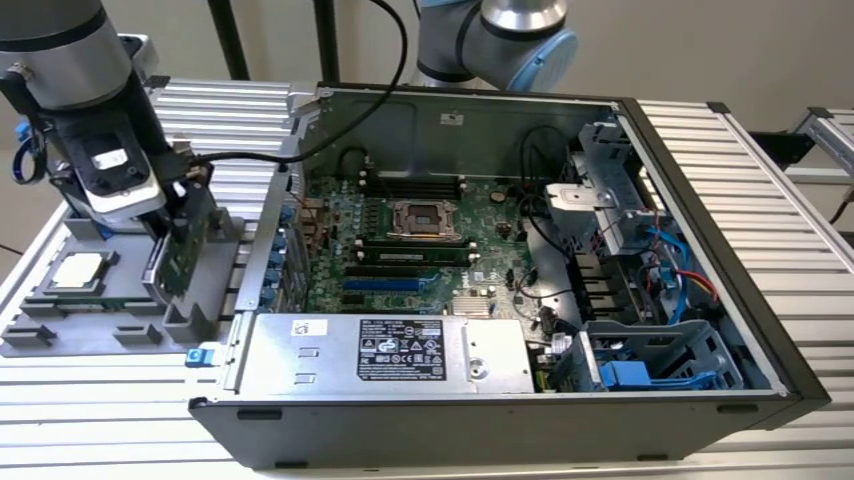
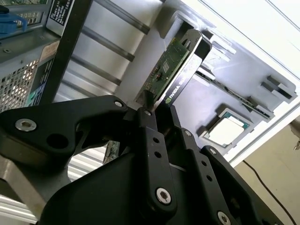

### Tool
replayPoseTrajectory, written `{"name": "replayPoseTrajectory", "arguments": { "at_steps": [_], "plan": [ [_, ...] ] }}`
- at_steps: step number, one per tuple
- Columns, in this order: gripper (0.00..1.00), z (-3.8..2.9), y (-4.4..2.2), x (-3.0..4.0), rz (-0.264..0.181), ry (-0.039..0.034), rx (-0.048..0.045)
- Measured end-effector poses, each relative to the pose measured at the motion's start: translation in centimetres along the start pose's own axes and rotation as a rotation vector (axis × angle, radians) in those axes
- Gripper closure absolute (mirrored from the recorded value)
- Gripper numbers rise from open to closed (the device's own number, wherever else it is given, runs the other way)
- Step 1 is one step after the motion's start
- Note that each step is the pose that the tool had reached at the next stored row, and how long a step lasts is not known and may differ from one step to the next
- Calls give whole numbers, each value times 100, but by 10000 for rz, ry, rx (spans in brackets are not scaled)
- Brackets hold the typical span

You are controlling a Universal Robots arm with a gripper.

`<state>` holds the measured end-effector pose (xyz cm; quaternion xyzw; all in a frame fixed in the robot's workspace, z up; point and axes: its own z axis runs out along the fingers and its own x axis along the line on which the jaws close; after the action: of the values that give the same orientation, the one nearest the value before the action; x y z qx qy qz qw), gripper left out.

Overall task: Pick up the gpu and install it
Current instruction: 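Pick up the gpu and move the gpu toward the slot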

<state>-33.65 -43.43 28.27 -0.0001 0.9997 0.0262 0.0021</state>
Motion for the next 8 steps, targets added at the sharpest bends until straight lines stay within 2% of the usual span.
{"name": "replayPoseTrajectory", "arguments": {
  "at_steps": [8],
  "plan": [
    [100, -66, 3, 0, 0, 1, 1]
  ]
}}
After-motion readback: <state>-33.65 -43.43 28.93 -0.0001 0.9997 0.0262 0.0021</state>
